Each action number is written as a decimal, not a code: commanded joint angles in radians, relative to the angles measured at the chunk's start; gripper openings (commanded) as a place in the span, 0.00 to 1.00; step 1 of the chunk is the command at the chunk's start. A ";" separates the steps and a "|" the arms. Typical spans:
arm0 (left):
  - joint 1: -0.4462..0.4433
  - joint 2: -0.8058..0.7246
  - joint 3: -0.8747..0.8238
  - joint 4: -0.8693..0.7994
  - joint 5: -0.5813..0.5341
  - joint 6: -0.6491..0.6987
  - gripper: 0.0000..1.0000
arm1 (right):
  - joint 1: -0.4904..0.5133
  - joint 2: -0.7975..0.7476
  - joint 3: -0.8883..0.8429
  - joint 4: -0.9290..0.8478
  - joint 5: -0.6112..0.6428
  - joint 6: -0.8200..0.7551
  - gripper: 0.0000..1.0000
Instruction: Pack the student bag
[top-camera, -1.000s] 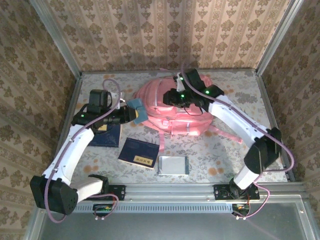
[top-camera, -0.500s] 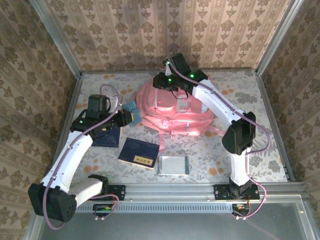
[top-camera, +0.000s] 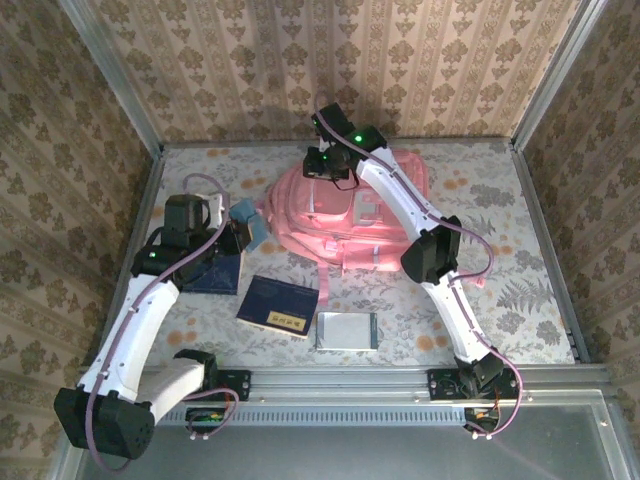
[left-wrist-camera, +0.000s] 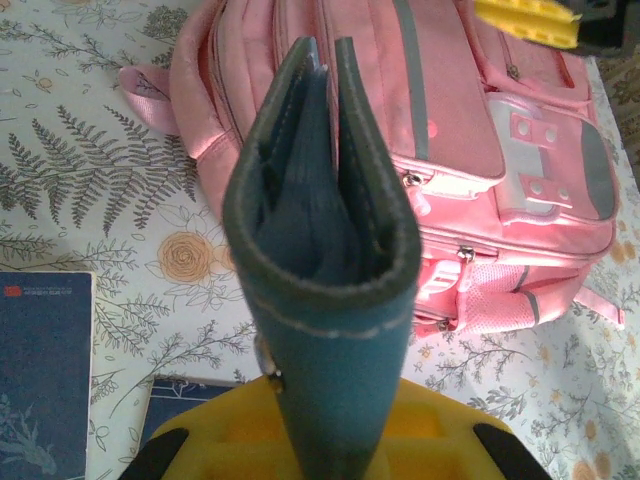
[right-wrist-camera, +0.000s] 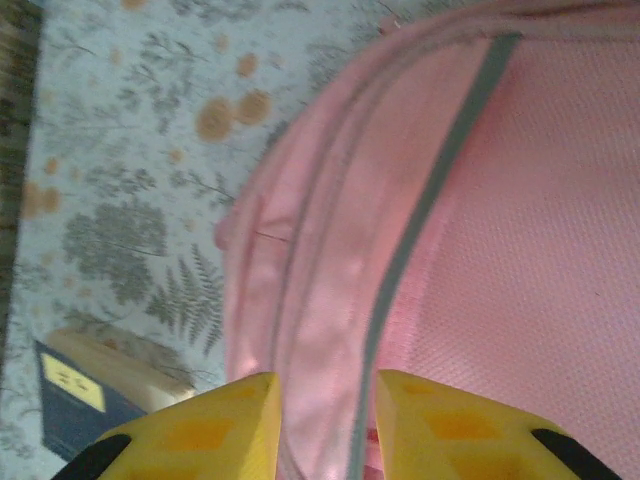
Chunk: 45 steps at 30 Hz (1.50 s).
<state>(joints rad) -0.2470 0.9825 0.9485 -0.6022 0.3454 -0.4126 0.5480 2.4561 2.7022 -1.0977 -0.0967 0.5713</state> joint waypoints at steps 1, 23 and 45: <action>0.008 0.007 -0.004 0.005 -0.003 0.020 0.12 | 0.003 0.031 0.043 -0.093 0.047 -0.013 0.32; 0.008 0.012 -0.011 0.005 0.005 0.025 0.12 | 0.018 0.149 0.136 -0.096 -0.078 -0.013 0.05; 0.006 0.010 -0.015 0.005 0.020 0.017 0.12 | 0.037 0.058 0.191 -0.422 0.415 -0.225 0.00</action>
<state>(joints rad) -0.2470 1.0004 0.9424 -0.5991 0.3504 -0.4099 0.6044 2.5988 2.9181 -1.4456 0.1875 0.3931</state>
